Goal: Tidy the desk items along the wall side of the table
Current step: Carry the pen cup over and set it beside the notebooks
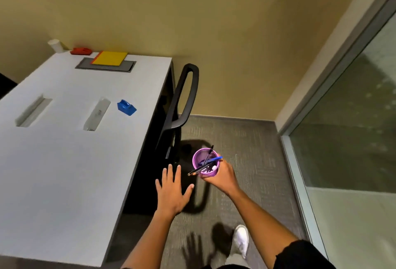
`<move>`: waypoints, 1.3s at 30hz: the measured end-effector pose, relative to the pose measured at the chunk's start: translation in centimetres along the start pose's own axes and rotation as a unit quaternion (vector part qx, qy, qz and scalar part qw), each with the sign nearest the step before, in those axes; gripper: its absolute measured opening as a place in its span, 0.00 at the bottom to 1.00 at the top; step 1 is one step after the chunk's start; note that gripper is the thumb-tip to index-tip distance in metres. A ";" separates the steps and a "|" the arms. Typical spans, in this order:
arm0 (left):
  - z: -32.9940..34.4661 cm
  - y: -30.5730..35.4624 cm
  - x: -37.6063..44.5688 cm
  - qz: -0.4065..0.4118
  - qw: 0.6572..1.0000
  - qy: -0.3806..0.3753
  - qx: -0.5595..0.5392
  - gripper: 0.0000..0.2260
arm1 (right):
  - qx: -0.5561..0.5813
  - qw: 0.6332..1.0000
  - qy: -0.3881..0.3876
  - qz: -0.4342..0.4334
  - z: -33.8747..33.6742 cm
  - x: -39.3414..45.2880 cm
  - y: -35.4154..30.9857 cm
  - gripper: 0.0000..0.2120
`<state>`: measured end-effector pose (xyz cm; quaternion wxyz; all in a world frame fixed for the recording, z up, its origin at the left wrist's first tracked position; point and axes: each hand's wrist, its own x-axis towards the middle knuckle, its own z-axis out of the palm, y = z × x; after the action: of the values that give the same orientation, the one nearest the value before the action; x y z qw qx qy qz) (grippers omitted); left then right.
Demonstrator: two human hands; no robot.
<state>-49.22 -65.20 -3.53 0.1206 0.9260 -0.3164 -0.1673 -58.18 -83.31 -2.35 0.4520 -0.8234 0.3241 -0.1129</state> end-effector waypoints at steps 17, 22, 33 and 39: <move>2.6 27.1 19.5 0.016 0.999 0.023 -0.017 0.37 | -0.008 0.998 0.053 0.013 -24.0 17.9 13.1 0.47; 1.8 30.2 26.5 0.010 0.999 0.029 -0.017 0.37 | -0.014 0.998 0.060 0.003 -27.3 25.2 14.1 0.47; -0.3 33.8 48.9 -0.006 0.997 0.032 -0.070 0.37 | -0.033 0.997 0.065 -0.014 -30.3 46.7 13.0 0.46; -3.7 34.0 58.3 -0.027 0.997 0.037 -0.069 0.37 | -0.039 0.998 0.042 -0.030 -30.4 57.3 10.5 0.47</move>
<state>-22.94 -127.50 -2.56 0.1915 0.9291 -0.2741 -0.1579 -33.48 -144.09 0.14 0.4019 -0.8441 0.3225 -0.1480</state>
